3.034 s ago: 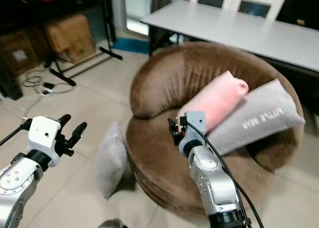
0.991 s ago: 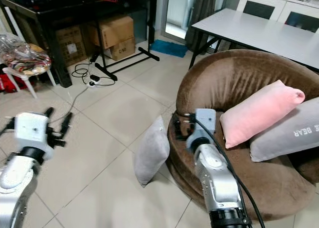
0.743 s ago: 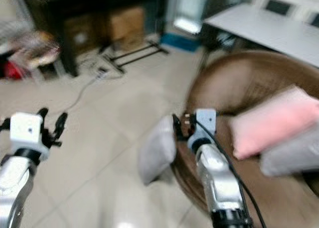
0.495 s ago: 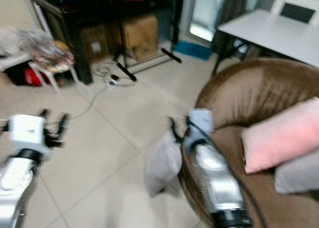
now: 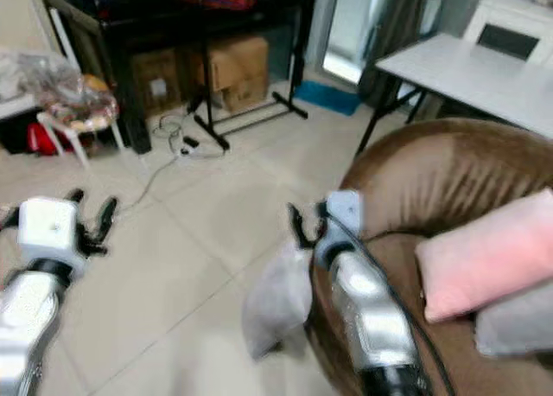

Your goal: Move the pillow to the sofa from floor

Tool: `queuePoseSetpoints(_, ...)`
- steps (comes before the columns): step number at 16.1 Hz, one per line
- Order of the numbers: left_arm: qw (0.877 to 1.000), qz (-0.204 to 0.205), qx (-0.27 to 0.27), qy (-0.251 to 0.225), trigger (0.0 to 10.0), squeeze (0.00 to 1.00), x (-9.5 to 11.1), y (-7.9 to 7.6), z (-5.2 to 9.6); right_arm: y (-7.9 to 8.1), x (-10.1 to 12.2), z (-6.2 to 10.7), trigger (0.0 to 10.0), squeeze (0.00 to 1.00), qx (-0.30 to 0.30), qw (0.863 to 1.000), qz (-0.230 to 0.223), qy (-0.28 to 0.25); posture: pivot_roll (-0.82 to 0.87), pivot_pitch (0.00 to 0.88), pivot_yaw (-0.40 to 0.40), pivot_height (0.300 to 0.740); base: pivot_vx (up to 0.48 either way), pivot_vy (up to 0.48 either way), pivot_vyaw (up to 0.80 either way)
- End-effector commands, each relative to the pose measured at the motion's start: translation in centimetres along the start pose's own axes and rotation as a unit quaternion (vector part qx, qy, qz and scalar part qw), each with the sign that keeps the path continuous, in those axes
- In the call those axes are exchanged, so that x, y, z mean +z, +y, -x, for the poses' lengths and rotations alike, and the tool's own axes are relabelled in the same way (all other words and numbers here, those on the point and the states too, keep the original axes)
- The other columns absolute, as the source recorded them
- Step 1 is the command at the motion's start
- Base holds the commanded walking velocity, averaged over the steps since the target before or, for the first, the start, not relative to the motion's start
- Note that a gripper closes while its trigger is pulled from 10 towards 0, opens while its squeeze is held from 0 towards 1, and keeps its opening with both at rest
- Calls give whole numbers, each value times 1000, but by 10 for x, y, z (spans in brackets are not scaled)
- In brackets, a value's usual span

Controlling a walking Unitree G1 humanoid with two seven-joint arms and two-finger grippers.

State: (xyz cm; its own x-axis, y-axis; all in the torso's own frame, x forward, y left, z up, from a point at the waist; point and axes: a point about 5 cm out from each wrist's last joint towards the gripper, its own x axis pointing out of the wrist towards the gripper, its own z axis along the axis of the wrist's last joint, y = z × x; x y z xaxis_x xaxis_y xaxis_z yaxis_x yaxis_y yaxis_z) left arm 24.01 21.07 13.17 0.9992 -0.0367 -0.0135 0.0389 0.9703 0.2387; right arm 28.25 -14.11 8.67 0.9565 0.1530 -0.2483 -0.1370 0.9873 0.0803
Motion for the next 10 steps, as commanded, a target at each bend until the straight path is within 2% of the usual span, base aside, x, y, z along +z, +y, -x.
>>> queuePoseSetpoints(1,1000,-10,9,-1,10000,0,2,6,1,2,5,-1,10000,0,2,1000,0,-7,15,0,-45,740,304,0,0)
queuePoseSetpoints(7,1000,-17,-1,-1,10000,0,2,5,-2,3,5,-1,10000,0,7,1000,-9,-6,8,0,-39,740,301,0,0)
queuePoseSetpoints(9,1000,-18,-3,-2,10000,0,2,4,-3,2,5,-1,10000,0,5,1000,-10,-5,8,0,-39,740,304,0,-781)
queuePoseSetpoints(10,1000,-19,-4,-1,10000,0,2,4,-3,1,5,-1,10000,0,4,1000,-5,-8,9,0,-39,740,300,0,0)
